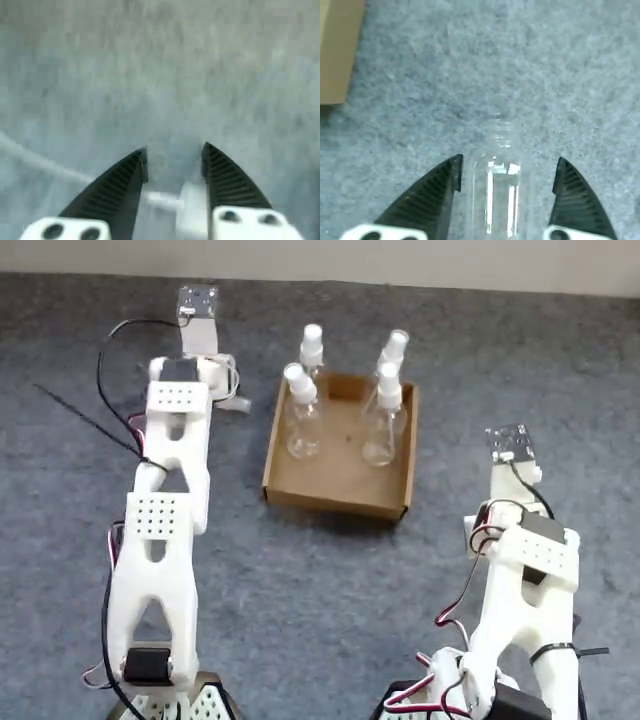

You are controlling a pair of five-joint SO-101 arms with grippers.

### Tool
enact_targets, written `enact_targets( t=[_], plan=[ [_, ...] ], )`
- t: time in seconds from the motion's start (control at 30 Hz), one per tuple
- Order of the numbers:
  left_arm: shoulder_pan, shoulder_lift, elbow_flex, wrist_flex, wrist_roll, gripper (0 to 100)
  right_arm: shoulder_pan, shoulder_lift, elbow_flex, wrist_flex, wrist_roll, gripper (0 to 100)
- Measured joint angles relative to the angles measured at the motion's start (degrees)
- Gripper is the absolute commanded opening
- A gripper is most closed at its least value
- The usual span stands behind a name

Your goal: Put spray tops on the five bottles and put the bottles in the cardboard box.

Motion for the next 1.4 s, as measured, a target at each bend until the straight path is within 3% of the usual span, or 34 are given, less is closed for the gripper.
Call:
enact_targets(
  t=[0.13,0.3,0.53,0.93,1.03,1.13,1.23,1.4],
  plan=[
    [-2.46,0.62,-10.73,19.52,-1.93,12,-0.35,0.0,0.0,0.0,0.0,23.5],
    [-3.43,0.79,-11.52,28.84,-9.85,12,-0.26,0.0,0.0,0.0,0.0,23.5],
    [-8.26,-1.05,-5.71,30.07,-11.69,12,-0.26,0.0,0.0,0.0,0.0,23.5],
    [-8.18,-33.67,39.65,30.07,-27.43,13,-0.26,0.0,0.0,0.0,0.0,23.5],
    [-7.03,-41.32,40.88,29.98,-28.04,14,-0.18,0.0,0.0,0.0,0.0,23.5],
    [-5.89,-45.19,40.88,26.99,-28.22,21,-0.35,0.0,0.0,0.0,0.0,23.5],
    [-3.43,-45.27,40.97,21.45,-29.19,24,-0.26,0.0,0.0,0.0,0.0,23.5],
    [2.64,-40.0,40.97,16.7,-36.75,24,-0.26,0.0,0.0,0.0,0.0,23.5]
  ],
)
